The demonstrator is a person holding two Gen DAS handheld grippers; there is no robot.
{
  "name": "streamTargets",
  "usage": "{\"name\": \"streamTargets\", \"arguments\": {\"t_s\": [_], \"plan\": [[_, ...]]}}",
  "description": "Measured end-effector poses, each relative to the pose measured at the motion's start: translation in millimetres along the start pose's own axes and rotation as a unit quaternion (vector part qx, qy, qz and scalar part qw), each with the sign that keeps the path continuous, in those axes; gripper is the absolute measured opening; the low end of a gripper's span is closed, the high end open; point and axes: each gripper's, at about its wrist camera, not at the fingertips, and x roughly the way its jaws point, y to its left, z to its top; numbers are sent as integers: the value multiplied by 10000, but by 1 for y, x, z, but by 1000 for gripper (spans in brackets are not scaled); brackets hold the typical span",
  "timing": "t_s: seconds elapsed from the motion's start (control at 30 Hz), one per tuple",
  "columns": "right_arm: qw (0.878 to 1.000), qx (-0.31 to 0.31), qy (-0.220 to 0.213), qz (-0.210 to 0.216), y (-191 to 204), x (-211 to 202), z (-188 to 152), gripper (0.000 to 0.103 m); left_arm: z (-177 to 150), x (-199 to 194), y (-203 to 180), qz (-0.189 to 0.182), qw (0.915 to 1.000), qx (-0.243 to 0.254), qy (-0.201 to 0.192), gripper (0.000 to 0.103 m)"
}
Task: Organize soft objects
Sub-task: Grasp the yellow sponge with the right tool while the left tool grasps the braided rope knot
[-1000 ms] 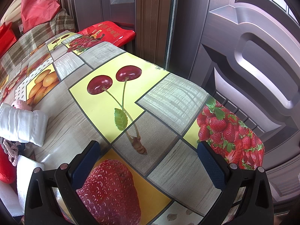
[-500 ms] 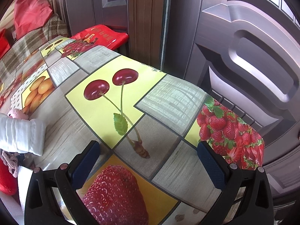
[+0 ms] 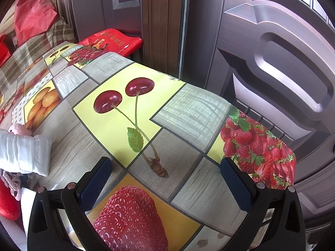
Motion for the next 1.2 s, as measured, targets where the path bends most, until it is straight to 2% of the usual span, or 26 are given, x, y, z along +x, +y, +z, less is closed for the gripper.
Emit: {"name": "streamTargets", "arguments": {"t_s": [0.13,0.4,0.47,0.5,0.57,0.6,0.67,0.7,0.73,0.8,0.9,1.0,1.07,1.2], "plan": [[9987,-462,55,224,-1,1,4,103,-13,5,-21,-63,9997,214,138,103],[9878,-1297,-13,861,-6,1,5,103,-10,10,-11,-40,9999,11,137,103],[9842,-1312,-68,1190,-10,-1,6,103,-13,13,-11,-23,9998,-4,200,103],[9799,-1225,-154,1568,-14,-6,6,103,-14,15,-11,-30,9997,-7,241,103],[9629,-853,-587,2493,-34,-25,7,103,-16,20,-12,-90,9993,15,358,103],[9458,-747,-1057,2979,-46,-42,5,103,-18,21,-12,-125,9991,39,406,103],[9172,-930,-1676,3493,-56,-66,1,103,-20,27,-15,-229,9981,67,564,103],[8977,-1237,-1932,3762,-59,-79,-2,103,-21,31,-16,-264,9974,50,670,103],[8870,-1562,-1959,3878,-57,-86,-5,103,-22,35,-16,-260,9968,38,760,103],[8682,-2407,-1724,3982,-47,-94,-15,103,-24,40,-18,-240,9960,26,860,103],[8437,-3174,-1658,4000,-39,-98,-40,103,-27,44,-21,-219,9947,-18,1000,103],[8328,-3691,-1654,3779,-31,-97,-58,103,-30,49,-25,-167,9931,-3,1163,103],[8219,-4016,-1489,3756,-23,-94,-70,103,-30,53,-26,-91,9917,6,1282,103],[8226,-4456,-1041,3375,1,-84,-85,103,-31,65,-23,80,9891,-107,1470,102]]}}
